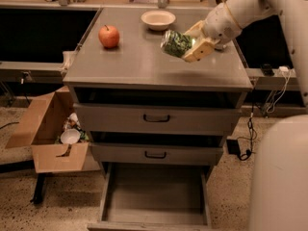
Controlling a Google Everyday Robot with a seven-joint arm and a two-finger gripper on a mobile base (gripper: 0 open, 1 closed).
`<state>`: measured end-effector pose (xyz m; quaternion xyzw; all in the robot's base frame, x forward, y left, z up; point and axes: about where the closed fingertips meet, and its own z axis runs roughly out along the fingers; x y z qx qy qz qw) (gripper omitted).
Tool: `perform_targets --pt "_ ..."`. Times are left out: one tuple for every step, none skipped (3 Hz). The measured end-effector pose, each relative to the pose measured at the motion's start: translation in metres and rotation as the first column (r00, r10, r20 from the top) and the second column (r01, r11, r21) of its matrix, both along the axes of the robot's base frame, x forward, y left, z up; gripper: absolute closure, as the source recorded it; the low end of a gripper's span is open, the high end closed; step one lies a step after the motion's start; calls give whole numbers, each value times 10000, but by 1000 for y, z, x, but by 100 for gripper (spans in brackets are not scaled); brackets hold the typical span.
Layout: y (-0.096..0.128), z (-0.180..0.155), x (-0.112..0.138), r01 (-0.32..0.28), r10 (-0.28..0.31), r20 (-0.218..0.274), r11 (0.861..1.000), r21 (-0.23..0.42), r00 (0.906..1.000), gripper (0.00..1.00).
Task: Pick green can from bottom drawer and place on counter
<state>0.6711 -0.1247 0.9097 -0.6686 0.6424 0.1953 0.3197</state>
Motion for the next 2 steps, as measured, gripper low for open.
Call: perform_targets --pt "11 -10 32 478 -475 -316 9988 67 9984 100" --pt "14 -21 57 1225 -1222 -617 9925 12 9906 82"
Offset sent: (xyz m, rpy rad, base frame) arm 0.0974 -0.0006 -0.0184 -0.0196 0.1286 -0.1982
